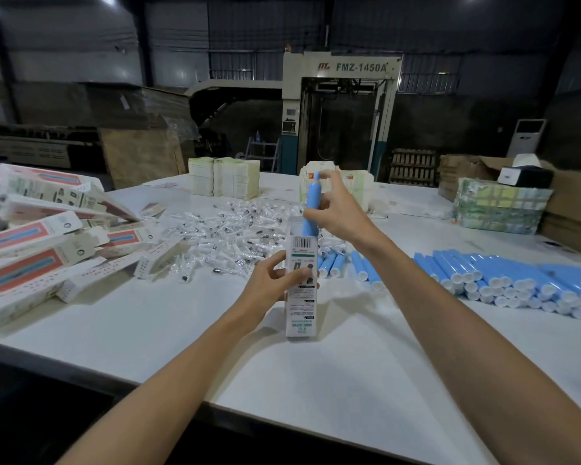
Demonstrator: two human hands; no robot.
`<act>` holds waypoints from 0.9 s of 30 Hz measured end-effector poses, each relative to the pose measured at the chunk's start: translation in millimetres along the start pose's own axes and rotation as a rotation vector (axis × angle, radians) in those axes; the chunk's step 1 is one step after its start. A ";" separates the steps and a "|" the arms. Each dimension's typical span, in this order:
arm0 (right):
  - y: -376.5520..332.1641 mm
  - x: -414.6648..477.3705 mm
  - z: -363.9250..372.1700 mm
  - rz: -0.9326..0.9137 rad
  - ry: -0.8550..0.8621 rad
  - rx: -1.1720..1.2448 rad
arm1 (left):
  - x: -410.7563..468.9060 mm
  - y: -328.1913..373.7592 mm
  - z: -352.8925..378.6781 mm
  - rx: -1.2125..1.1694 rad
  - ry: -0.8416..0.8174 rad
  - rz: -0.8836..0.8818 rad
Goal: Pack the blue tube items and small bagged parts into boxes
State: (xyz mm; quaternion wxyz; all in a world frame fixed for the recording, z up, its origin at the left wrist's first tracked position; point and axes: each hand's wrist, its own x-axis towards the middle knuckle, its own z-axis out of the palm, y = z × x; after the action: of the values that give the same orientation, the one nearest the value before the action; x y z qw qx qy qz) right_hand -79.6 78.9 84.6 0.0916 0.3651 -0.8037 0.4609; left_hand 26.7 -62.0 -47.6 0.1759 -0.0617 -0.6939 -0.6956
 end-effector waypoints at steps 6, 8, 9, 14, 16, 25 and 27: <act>6.0 -17.7 9.3 0.066 -0.108 0.060 | -1.1 -2.9 3.9 -0.025 0.002 0.003; 15.3 -27.0 16.6 0.052 -0.105 0.030 | -0.6 -6.0 5.0 -0.070 0.015 -0.043; 21.3 -31.0 20.8 0.024 -0.085 0.021 | 0.3 -7.8 5.5 -0.097 0.023 -0.062; 60.0 -43.1 31.3 0.032 0.120 0.113 | 4.5 -15.4 4.9 -0.194 0.117 -0.095; 81.1 -41.9 31.8 0.138 0.207 0.090 | 6.3 -17.6 0.9 -0.154 0.209 -0.091; 127.6 -27.9 72.4 0.044 -0.033 -0.335 | 5.9 -15.6 -6.1 -0.110 0.357 -0.034; 124.2 -18.5 83.3 -0.068 -0.057 -0.419 | 6.0 -16.3 -6.4 -0.100 0.368 -0.029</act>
State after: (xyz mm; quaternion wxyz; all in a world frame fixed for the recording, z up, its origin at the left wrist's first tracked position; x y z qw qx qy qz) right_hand -133.9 59.2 -54.6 0.1581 0.3778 -0.8715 0.2699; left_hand 16.7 -69.7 -61.2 0.2863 0.0679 -0.6153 -0.7313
